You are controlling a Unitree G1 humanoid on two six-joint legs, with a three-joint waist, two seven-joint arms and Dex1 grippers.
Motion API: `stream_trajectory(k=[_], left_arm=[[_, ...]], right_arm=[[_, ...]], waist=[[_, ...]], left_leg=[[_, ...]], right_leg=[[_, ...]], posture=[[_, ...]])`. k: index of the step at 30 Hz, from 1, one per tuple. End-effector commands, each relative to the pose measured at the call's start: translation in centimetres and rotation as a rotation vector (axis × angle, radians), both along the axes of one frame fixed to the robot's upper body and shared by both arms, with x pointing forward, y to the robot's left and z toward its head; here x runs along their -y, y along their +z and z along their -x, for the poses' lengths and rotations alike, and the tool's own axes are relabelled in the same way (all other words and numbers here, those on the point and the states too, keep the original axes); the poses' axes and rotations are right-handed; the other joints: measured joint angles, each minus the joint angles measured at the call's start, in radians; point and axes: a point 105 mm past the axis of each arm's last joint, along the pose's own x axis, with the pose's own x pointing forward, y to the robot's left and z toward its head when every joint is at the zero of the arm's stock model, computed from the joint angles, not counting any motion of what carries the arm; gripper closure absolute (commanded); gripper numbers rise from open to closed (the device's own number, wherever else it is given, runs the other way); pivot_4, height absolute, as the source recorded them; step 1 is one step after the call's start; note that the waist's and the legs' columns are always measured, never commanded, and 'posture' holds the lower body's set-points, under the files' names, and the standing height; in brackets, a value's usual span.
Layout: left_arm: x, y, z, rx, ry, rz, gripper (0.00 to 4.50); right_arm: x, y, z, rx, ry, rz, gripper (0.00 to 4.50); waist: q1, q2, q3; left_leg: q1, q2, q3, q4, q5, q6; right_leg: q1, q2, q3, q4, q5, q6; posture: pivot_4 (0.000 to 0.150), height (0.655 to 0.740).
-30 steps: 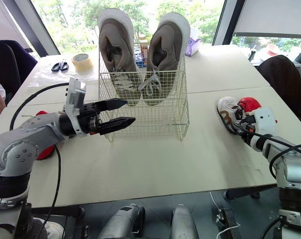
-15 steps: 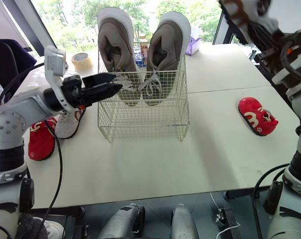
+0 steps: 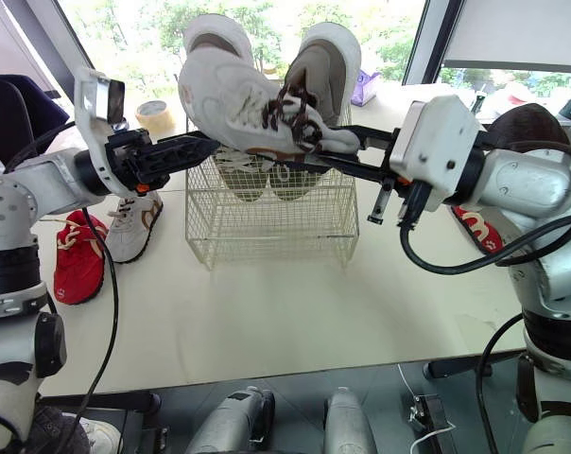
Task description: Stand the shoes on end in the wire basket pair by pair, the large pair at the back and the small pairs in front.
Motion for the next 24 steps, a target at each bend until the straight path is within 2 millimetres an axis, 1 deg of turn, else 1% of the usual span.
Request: stream_trajectory(k=[1, 3, 5, 6, 8, 13, 15, 16, 17, 18, 19, 20, 22, 23, 24], left_arm=[[0.1, 1.4, 0.4, 0.062, -0.010, 0.015, 0.00], [0.1, 1.5, 0.6, 0.066, -0.016, 0.021, 0.00], [0.1, 1.4, 0.6, 0.065, -0.013, 0.018, 0.00], [0.0, 1.3, 0.5, 0.061, -0.008, 0.014, 0.26], [0.0, 0.9, 0.5, 0.053, -0.005, 0.004, 0.85], [0.1, 0.4, 1.3, 0.039, -0.042, -0.003, 3.31], [0.1, 0.3, 1.3, 0.033, -0.040, 0.003, 4.19], [0.1, 0.3, 1.3, 0.028, -0.039, 0.011, 4.26], [0.1, 0.4, 1.3, 0.026, -0.037, 0.019, 4.26], [0.1, 0.4, 1.2, 0.025, -0.031, 0.032, 4.26], [0.1, 0.6, 1.0, 0.024, -0.019, 0.049, 4.26], [0.0, 0.8, 0.8, 0.018, -0.006, 0.080, 4.26], [-0.2, 1.5, 0.4, 0.000, 0.018, 0.163, 4.26], [-0.3, 1.8, 0.4, -0.007, 0.024, 0.206, 4.26], [-0.4, 2.0, 0.4, -0.013, 0.031, 0.247, 4.26]], right_arm=[[-1.2, 0.2, 0.8, 0.089, 0.075, 0.062, 4.40], [-1.4, -0.1, 0.6, 0.106, 0.082, 0.088, 4.40], [-1.5, 0.0, 0.5, 0.123, 0.085, 0.093, 4.40], [-1.6, 0.2, 0.4, 0.132, 0.088, 0.087, 4.40], [-1.7, 0.6, 0.4, 0.145, 0.090, 0.077, 4.40], [-1.3, 1.0, -0.1, 0.151, 0.070, 0.077, 4.40], [-1.0, 1.1, -0.3, 0.143, 0.057, 0.076, 4.40], [-0.9, 1.2, -0.4, 0.124, 0.048, 0.063, 4.40], [-0.6, 1.3, -0.6, 0.092, 0.035, 0.036, 3.91], [-0.3, 1.2, -0.7, 0.021, 0.019, 0.004, 3.37], [0.2, 0.7, -0.7, -0.099, 0.012, -0.035, 3.00], [0.7, 0.5, -0.4, -0.242, 0.028, -0.117, 2.49], [1.6, 0.1, 0.1, -0.463, 0.051, -0.252, 1.47], [2.2, -0.2, 0.3, -0.542, 0.050, -0.300, 1.03], [2.8, -0.3, 0.3, -0.610, 0.051, -0.382, 0.42]], waist=[[0.000, 0.000, 0.000], [0.000, 0.000, 0.000], [0.001, 0.000, 0.000], [0.001, 0.000, 0.000], [0.001, 0.000, 0.000], [0.001, 0.000, 0.000], [0.001, 0.000, 0.000], [0.001, 0.000, 0.000], [0.002, 0.000, 0.000], [0.002, 0.000, 0.000], [0.002, 0.000, 0.000], [0.005, 0.000, 0.000], [0.009, -0.001, 0.000], [0.011, -0.001, 0.000], [0.013, -0.001, 0.000]], left_leg=[[0.000, 0.000, 0.000, 0.000, 0.000, 0.000], [0.000, 0.000, 0.000, 0.000, 0.000, 0.000], [0.000, 0.000, 0.000, 0.000, 0.004, -0.006], [0.000, 0.000, 0.000, 0.000, 0.004, -0.006], [0.000, 0.000, 0.000, 0.000, 0.004, -0.006], [0.000, 0.000, 0.000, -0.001, 0.004, -0.007], [0.000, 0.000, 0.000, -0.001, 0.004, -0.006], [0.000, 0.000, 0.000, -0.001, 0.004, -0.006], [0.000, 0.000, 0.000, -0.001, 0.004, -0.006], [0.000, 0.000, 0.000, -0.001, 0.004, -0.006], [0.000, 0.000, 0.000, -0.001, 0.004, -0.006], [0.000, 0.000, 0.000, -0.001, 0.004, -0.006], [0.000, 0.000, -0.002, 0.000, 0.003, -0.006], [0.000, 0.000, -0.002, 0.000, 0.003, -0.005], [0.000, 0.000, -0.002, 0.000, 0.002, -0.004]], right_leg=[[0.000, 0.000, 0.000, 0.000, 0.000, 0.000], [-0.001, 0.000, 0.000, 0.000, 0.000, 0.000], [-0.001, 0.000, 0.000, 0.000, 0.000, 0.000], [0.000, 0.000, 0.000, 0.000, 0.000, 0.000], [0.000, 0.000, 0.000, 0.000, 0.000, 0.000], [-0.001, 0.000, 0.001, 0.000, 0.000, 0.000], [-0.001, 0.000, 0.001, 0.000, 0.000, 0.000], [-0.001, 0.000, 0.001, 0.000, 0.000, 0.000], [-0.001, 0.000, 0.001, 0.000, 0.000, 0.000], [-0.001, 0.000, 0.001, 0.000, 0.000, 0.000], [-0.001, 0.000, 0.001, 0.000, 0.000, 0.000], [-0.001, 0.000, 0.001, 0.000, 0.000, 0.000], [0.000, -0.001, 0.000, 0.000, 0.000, 0.000], [0.001, -0.001, 0.000, -0.001, 0.000, 0.000], [0.001, -0.001, 0.000, -0.001, 0.000, 0.000]], posture=[[0.150, 0.7400], [0.150, 0.7400], [0.150, 0.7400], [0.150, 0.7400], [0.150, 0.7400], [0.150, 0.7400], [0.150, 0.7400], [0.150, 0.7400], [0.150, 0.7400], [0.150, 0.7400], [0.150, 0.7400], [0.150, 0.7400], [0.150, 0.7400], [0.150, 0.7400], [0.150, 0.7400]])
